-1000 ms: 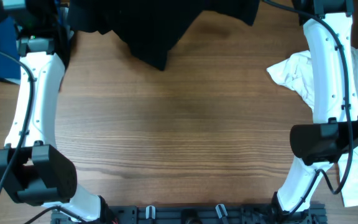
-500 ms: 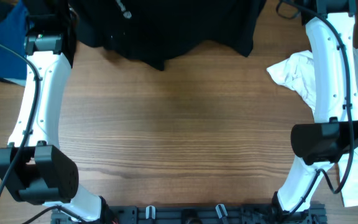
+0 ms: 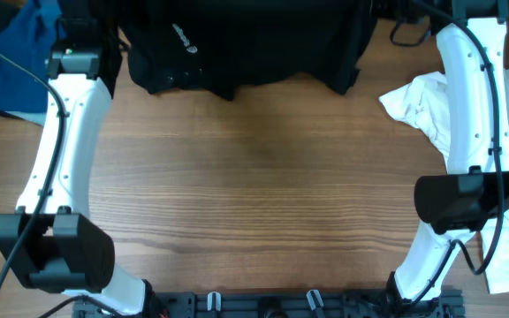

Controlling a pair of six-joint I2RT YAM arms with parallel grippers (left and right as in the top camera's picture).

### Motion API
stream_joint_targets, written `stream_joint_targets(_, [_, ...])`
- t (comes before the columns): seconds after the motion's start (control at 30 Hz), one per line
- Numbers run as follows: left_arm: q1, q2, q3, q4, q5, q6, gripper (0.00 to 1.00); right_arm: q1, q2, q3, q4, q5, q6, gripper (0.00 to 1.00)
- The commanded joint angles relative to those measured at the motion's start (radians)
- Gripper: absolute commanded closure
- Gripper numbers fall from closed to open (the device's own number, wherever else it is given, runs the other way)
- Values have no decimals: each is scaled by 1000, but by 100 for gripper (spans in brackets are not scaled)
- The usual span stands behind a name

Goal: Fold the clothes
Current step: 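Lower the black T-shirt onto the table, dragging it toward the robot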

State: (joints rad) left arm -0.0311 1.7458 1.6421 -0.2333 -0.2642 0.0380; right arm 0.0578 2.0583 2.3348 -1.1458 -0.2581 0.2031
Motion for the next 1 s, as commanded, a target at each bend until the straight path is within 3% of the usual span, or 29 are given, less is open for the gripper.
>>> stream_joint_targets(0.0, [-38, -76, 19, -129, -17, -67, 96, -10, 12, 23, -69, -66, 83, 96])
stream_joint_targets(0.37, [-52, -220, 19, -594, -8, -298, 96, -10, 12, 23, -380, -155, 122, 96])
stream_joint_targets(0.47, [-52, -277, 19, -696, 52, -338, 96, -10, 12, 23, -463, -206, 116, 96])
stream_joint_targets(0.73, [-52, -398, 19, -939, 148, -396, 96, 15, 3, 13, -463, -273, 92, 96])
stream_joint_targets(0.97, [-51, -393, 18, -1006, 148, -413, 96, 24, 4, 8, -463, -85, 95, 96])
